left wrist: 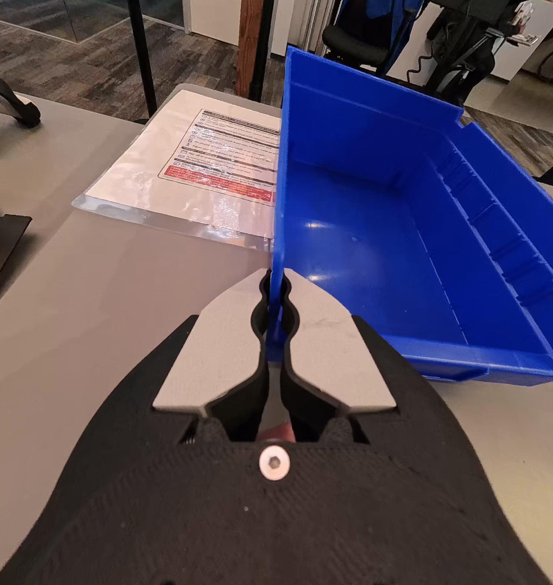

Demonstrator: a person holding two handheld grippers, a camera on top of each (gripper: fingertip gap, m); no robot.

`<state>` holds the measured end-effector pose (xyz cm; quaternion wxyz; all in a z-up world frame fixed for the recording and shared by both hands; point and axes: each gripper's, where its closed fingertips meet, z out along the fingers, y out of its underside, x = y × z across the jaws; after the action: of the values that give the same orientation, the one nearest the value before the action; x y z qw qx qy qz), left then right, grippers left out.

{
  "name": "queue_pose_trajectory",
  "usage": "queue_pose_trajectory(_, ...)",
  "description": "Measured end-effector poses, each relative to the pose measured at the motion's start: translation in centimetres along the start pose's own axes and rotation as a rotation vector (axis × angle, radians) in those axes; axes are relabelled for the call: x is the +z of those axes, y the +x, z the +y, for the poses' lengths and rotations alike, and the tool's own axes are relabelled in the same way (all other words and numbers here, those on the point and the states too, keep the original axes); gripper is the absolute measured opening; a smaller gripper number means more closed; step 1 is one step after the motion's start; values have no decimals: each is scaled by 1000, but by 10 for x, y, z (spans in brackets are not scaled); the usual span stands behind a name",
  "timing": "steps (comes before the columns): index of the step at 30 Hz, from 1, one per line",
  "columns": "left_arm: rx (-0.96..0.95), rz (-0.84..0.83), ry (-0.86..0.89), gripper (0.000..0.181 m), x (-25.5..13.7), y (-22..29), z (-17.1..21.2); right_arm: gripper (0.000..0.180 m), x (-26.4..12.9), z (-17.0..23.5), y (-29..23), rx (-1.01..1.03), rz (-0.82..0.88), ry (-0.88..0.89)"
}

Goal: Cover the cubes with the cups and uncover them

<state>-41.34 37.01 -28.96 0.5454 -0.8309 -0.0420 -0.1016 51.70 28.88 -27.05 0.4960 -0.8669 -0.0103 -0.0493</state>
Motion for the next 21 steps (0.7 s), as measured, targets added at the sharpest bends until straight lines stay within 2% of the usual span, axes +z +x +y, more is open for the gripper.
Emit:
queue_pose_trajectory(1, -5, 3, 3, 3, -2, 0, 0, 4, -3, 2, 0, 0, -4, 0)
queue_pose_trajectory(21, -37, 71, -10, 4, -59, 3, 18, 3, -73, 39, -27, -34, -137, -3)
